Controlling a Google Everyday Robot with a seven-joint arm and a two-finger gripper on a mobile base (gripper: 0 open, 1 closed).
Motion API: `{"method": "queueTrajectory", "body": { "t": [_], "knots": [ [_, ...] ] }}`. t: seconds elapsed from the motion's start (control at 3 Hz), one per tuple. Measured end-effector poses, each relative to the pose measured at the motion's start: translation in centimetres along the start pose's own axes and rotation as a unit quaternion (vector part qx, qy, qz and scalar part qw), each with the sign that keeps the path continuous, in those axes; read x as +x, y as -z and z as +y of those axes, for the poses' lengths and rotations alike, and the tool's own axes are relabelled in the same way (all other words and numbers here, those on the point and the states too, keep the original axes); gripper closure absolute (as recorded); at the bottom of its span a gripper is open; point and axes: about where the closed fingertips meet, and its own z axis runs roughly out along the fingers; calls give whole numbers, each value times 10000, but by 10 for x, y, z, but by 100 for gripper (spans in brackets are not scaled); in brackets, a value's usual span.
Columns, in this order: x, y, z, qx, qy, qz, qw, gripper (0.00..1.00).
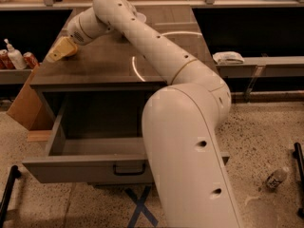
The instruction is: Place orange into top drawer
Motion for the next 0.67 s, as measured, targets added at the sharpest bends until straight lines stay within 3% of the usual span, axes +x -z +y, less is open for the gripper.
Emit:
{"method": "queueTrajectory", "body": {
  "t": [0.33,0.67],
  "knots": [
    [3,-5,1,-56,-70,29,10000,0],
    [7,-6,2,-79,-132,79,9999,18]
  ]
}}
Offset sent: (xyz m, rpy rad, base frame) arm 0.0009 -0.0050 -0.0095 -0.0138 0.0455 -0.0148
